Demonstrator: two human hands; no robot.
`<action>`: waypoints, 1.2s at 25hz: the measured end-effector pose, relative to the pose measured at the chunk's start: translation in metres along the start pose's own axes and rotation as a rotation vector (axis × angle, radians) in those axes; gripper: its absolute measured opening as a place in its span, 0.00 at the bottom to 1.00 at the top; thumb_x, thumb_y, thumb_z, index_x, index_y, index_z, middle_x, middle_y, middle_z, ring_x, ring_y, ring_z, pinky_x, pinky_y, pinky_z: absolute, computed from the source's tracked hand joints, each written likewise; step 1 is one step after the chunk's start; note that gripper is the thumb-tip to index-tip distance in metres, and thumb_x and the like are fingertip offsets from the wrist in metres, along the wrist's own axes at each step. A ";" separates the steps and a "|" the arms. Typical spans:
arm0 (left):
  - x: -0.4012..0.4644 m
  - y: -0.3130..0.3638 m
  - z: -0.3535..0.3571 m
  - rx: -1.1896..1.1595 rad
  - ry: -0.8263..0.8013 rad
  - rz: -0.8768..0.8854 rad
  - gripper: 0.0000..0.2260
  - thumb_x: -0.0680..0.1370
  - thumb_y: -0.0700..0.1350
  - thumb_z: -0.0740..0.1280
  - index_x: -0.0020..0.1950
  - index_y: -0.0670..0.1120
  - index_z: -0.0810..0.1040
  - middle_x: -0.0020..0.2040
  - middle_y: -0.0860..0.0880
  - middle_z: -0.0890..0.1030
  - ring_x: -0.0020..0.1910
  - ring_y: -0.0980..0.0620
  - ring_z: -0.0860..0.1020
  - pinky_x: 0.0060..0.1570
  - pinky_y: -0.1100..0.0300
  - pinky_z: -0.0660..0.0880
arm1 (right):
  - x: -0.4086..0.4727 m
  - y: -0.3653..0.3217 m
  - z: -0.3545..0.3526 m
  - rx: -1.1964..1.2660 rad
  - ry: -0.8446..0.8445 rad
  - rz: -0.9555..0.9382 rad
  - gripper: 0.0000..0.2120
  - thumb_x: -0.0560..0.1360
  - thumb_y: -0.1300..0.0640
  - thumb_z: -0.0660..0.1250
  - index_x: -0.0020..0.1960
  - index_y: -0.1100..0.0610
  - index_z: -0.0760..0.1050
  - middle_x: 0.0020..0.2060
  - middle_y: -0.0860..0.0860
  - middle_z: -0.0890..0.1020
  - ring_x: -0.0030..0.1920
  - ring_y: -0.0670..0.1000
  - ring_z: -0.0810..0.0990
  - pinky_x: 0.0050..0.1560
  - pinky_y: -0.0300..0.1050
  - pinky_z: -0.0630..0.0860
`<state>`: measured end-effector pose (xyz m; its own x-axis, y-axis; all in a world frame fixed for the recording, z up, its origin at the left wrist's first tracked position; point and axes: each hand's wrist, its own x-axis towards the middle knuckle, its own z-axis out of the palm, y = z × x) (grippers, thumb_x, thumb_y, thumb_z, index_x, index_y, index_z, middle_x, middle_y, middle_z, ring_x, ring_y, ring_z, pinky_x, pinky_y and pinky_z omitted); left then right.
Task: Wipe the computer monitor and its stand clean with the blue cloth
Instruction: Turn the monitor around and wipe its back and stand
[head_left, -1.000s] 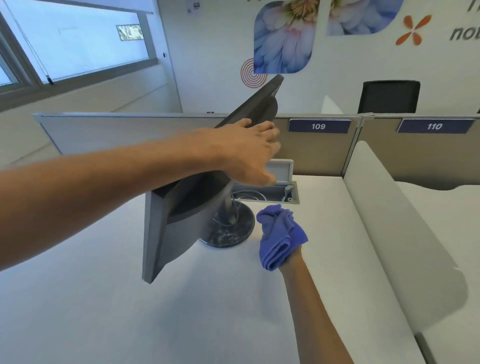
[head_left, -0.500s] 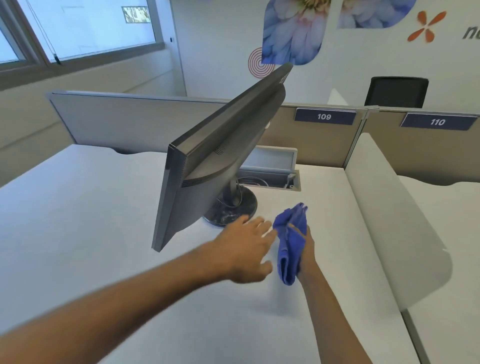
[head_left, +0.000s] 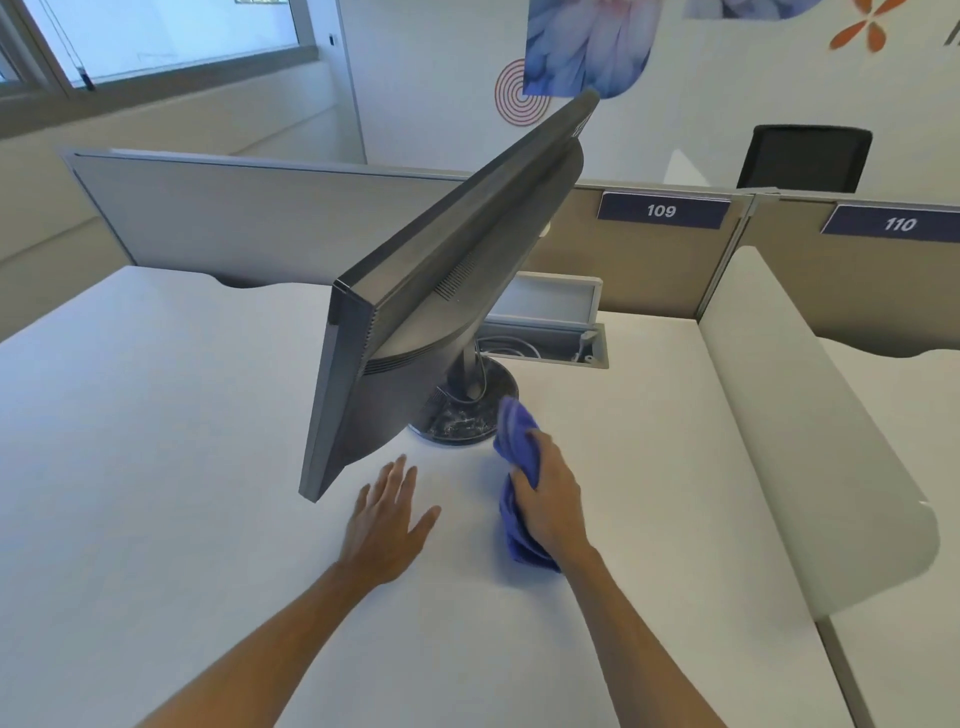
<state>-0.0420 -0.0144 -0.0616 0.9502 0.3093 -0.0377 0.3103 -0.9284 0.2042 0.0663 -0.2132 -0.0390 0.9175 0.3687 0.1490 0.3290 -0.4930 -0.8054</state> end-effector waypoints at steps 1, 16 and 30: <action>0.000 -0.006 0.004 0.003 0.000 -0.016 0.38 0.75 0.68 0.41 0.77 0.45 0.58 0.79 0.47 0.54 0.77 0.46 0.53 0.73 0.47 0.53 | 0.004 -0.005 0.007 -0.110 -0.047 -0.072 0.21 0.78 0.55 0.62 0.70 0.48 0.64 0.67 0.48 0.72 0.55 0.52 0.77 0.56 0.46 0.73; 0.007 -0.029 0.031 -0.116 0.126 -0.010 0.32 0.78 0.63 0.46 0.78 0.49 0.53 0.77 0.53 0.53 0.75 0.58 0.47 0.73 0.60 0.44 | 0.078 -0.062 0.131 -0.702 -0.225 -0.248 0.20 0.80 0.47 0.58 0.66 0.58 0.73 0.70 0.55 0.70 0.72 0.58 0.62 0.70 0.57 0.61; 0.003 -0.029 0.029 -0.067 0.118 -0.016 0.32 0.79 0.64 0.44 0.79 0.50 0.50 0.79 0.54 0.48 0.76 0.58 0.41 0.73 0.61 0.37 | 0.089 0.001 0.056 -0.740 -0.094 -0.132 0.19 0.78 0.47 0.60 0.67 0.52 0.69 0.64 0.51 0.75 0.60 0.57 0.71 0.56 0.54 0.71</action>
<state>-0.0474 0.0073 -0.0962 0.9340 0.3496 0.0731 0.3189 -0.9085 0.2700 0.1359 -0.1364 -0.0589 0.8480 0.5108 0.1414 0.5295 -0.8281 -0.1838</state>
